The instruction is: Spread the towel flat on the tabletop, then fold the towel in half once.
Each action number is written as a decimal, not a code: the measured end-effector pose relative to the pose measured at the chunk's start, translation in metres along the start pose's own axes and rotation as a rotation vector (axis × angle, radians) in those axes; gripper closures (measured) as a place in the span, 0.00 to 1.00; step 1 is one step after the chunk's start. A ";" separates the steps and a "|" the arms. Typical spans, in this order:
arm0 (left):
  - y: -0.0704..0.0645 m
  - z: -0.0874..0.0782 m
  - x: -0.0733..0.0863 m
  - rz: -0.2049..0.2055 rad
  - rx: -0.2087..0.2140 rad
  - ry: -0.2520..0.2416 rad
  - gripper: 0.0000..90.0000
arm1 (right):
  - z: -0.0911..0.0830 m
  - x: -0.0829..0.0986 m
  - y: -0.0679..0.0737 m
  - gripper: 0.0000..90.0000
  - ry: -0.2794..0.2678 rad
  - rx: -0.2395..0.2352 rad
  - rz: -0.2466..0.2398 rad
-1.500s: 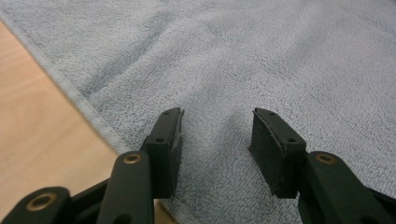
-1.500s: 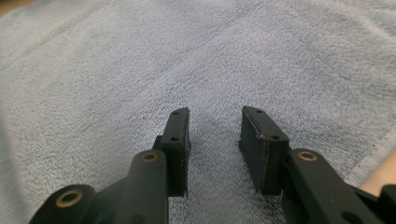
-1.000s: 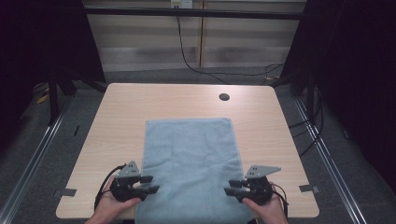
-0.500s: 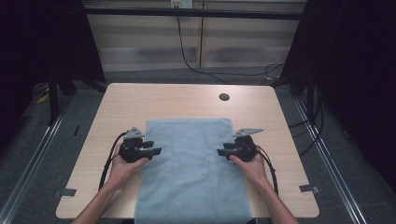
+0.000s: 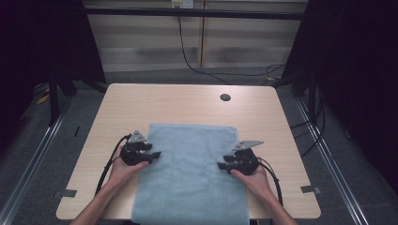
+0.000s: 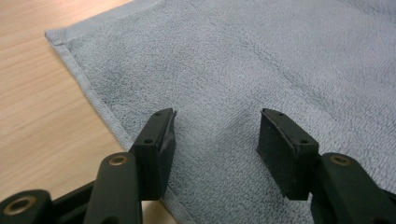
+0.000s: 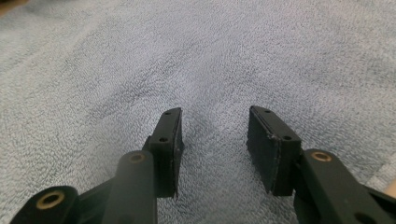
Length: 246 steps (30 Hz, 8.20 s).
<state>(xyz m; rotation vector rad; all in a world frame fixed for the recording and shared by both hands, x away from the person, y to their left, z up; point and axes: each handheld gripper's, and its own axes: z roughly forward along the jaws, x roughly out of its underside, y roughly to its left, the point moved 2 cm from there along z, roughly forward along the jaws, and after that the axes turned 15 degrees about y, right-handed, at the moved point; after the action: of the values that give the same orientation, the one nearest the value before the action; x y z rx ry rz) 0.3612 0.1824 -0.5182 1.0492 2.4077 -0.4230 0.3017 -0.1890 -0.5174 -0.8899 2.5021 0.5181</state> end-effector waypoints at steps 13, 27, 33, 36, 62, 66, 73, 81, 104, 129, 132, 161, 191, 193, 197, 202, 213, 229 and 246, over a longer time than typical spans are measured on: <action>-0.029 -0.022 0.038 0.035 0.095 -0.012 0.51 | -0.019 0.034 0.035 0.62 0.059 -0.052 -0.017; -0.031 -0.024 0.042 0.013 0.106 -0.023 0.51 | -0.044 -0.009 -0.036 0.54 -0.120 0.048 0.083; -0.034 -0.030 0.049 -0.005 0.128 -0.007 0.47 | -0.029 -0.018 -0.060 0.55 -0.107 0.081 0.115; -0.037 -0.030 0.049 0.013 0.112 -0.006 0.46 | -0.015 -0.018 -0.064 0.54 -0.045 0.093 0.100; 0.018 -0.037 -0.006 -0.088 0.023 -0.094 0.47 | 0.006 -0.025 -0.060 0.88 -0.033 0.115 0.055; 0.040 -0.020 -0.015 -0.151 -0.005 -0.097 0.48 | 0.006 -0.025 -0.059 0.89 -0.032 0.111 0.060; 0.043 -0.006 -0.012 -0.131 -0.033 -0.042 0.48 | 0.006 -0.024 -0.059 0.89 -0.033 0.096 0.069; 0.042 0.002 -0.011 -0.110 -0.042 -0.023 0.46 | 0.006 -0.023 -0.058 0.80 -0.045 0.068 0.069; 0.017 -0.003 0.004 0.024 0.045 -0.010 0.84 | 0.001 -0.018 -0.049 0.88 0.005 0.059 0.036; 0.024 -0.047 -0.042 -0.022 0.110 -0.187 0.89 | -0.058 -0.057 -0.053 0.90 -0.239 -0.058 0.085; 0.030 -0.058 -0.052 -0.029 0.120 -0.224 0.90 | -0.069 -0.067 -0.055 0.90 -0.280 -0.061 0.085; 0.038 -0.153 -0.117 -0.008 0.069 -0.476 0.90 | -0.171 -0.151 -0.048 0.90 -0.483 -0.006 0.016; -0.066 -0.089 0.065 0.007 0.292 -0.154 0.90 | -0.117 0.060 0.042 0.91 -0.213 -0.084 0.023; -0.066 -0.079 0.072 0.002 0.316 -0.076 0.90 | -0.106 0.069 0.042 0.91 -0.184 -0.111 0.042; -0.070 -0.072 0.082 -0.001 0.322 -0.019 0.90 | -0.085 0.079 0.049 0.91 -0.098 -0.127 0.038; -0.074 -0.060 0.089 0.036 0.278 0.044 0.90 | -0.067 0.084 0.049 0.90 -0.004 -0.091 0.037; -0.042 -0.044 0.063 0.038 0.158 0.011 0.89 | -0.040 0.061 0.027 0.91 0.062 -0.053 0.083; 0.054 0.005 -0.019 -0.111 0.053 -0.030 0.90 | 0.006 -0.041 -0.060 0.91 0.044 0.053 0.134; 0.088 0.023 -0.051 -0.175 -0.027 -0.036 0.89 | 0.028 -0.085 -0.102 0.91 -0.011 0.096 0.253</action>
<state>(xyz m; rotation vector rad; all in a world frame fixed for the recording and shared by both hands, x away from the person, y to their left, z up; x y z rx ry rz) 0.4645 0.1994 -0.5183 0.8147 2.4750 -0.4638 0.4362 -0.2063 -0.5177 -0.5362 2.6200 0.4750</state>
